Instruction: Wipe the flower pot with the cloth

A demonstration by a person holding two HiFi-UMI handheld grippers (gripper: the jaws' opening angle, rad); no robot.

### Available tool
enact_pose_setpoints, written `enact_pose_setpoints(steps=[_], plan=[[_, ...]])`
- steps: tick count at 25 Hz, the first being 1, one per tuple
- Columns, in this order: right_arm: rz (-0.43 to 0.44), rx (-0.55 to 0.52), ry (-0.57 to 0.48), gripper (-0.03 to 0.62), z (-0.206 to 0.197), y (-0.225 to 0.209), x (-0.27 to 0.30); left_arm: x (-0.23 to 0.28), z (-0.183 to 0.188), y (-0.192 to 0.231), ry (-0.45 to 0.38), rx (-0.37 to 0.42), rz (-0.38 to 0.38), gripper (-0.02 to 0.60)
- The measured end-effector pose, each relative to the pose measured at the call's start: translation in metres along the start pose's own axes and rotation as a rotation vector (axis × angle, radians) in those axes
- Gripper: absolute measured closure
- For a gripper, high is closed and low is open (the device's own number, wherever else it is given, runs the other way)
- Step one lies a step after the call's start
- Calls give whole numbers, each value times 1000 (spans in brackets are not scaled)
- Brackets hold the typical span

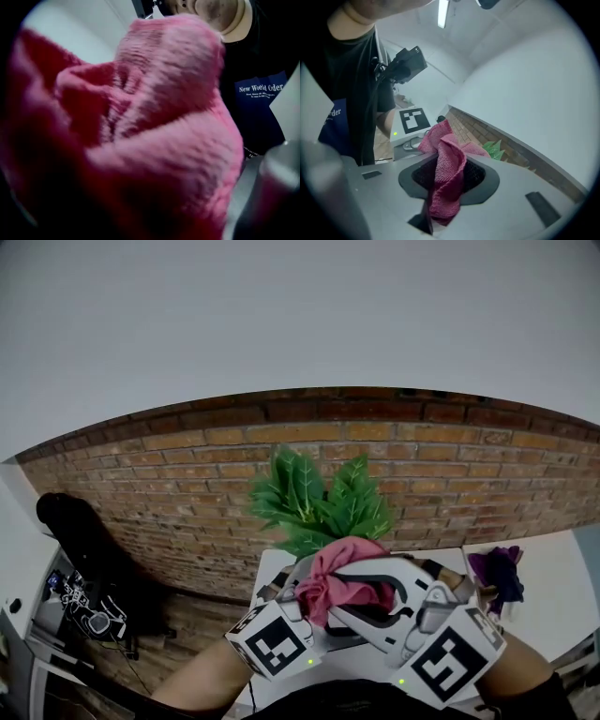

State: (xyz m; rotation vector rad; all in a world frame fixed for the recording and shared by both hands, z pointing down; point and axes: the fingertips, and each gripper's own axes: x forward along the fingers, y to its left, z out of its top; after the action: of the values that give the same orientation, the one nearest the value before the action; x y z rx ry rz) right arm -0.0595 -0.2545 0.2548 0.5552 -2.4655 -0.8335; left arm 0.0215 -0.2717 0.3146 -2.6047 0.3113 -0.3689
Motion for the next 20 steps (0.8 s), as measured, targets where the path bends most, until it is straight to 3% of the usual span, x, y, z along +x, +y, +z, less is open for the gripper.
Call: enact_pose_setpoints(steps=[3, 6, 11, 20], plan=[[-51, -19, 15, 488, 3, -15, 1, 2, 0, -2, 22, 51, 3, 34], [-33, -52, 46, 488, 0, -7, 5, 0, -3, 3, 33, 53, 26, 34], [63, -52, 83, 488, -11, 24, 7, -5, -14, 17, 67, 57, 86, 34], [261, 101, 44, 488, -27, 50, -31, -4, -2, 24, 61, 109, 161, 35]])
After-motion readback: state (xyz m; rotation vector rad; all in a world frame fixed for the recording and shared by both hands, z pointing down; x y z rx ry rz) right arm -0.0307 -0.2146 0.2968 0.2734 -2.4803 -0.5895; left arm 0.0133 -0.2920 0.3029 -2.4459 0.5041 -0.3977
